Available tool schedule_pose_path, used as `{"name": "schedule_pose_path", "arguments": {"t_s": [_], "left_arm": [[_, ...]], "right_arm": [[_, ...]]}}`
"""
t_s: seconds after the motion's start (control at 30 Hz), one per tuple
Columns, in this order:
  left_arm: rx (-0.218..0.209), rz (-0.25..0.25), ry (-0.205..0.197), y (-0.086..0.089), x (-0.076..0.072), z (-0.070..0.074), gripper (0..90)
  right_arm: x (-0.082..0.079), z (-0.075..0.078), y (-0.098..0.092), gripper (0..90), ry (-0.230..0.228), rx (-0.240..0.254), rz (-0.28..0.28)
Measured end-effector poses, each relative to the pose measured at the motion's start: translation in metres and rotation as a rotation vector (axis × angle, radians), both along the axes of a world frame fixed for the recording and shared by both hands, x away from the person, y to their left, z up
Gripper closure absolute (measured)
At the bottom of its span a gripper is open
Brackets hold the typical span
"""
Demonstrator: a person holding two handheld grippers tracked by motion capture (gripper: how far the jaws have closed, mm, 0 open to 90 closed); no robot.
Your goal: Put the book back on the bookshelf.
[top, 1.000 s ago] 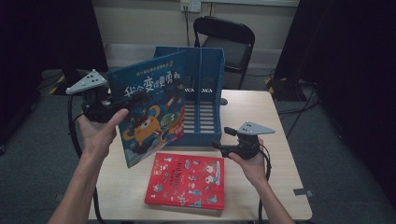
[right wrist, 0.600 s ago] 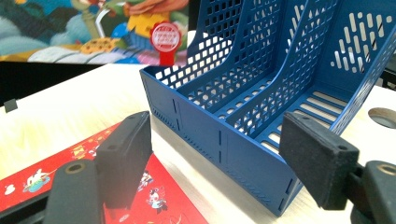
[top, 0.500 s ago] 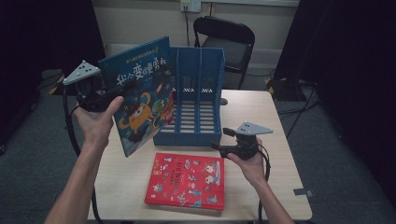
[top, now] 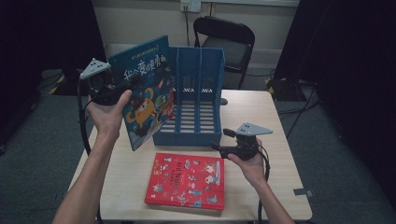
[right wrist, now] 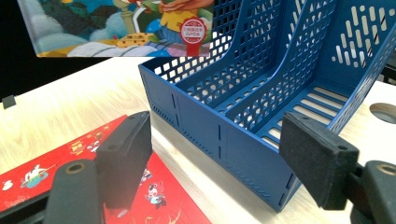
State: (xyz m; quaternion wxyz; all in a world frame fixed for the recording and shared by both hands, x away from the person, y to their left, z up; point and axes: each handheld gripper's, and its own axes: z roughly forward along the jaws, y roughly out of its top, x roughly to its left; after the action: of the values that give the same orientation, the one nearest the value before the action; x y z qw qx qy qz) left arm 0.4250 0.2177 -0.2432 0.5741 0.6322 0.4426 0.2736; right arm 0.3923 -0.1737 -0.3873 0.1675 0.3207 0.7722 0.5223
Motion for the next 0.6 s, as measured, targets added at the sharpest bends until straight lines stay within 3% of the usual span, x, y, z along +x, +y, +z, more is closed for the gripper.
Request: {"name": "schedule_pose_path", "arguments": {"t_s": [0.37,0.6], "left_arm": [[0.012,0.086,0.009,-0.020,0.023,-0.017,83.6],[0.011,0.097,-0.003,-0.029,0.033,-0.020,83.6]], "right_arm": [[0.000,-0.001,-0.001,25.4,0.004,-0.011,0.008],[-0.001,-0.002,0.001,25.3,0.005,-0.019,0.012]]}}
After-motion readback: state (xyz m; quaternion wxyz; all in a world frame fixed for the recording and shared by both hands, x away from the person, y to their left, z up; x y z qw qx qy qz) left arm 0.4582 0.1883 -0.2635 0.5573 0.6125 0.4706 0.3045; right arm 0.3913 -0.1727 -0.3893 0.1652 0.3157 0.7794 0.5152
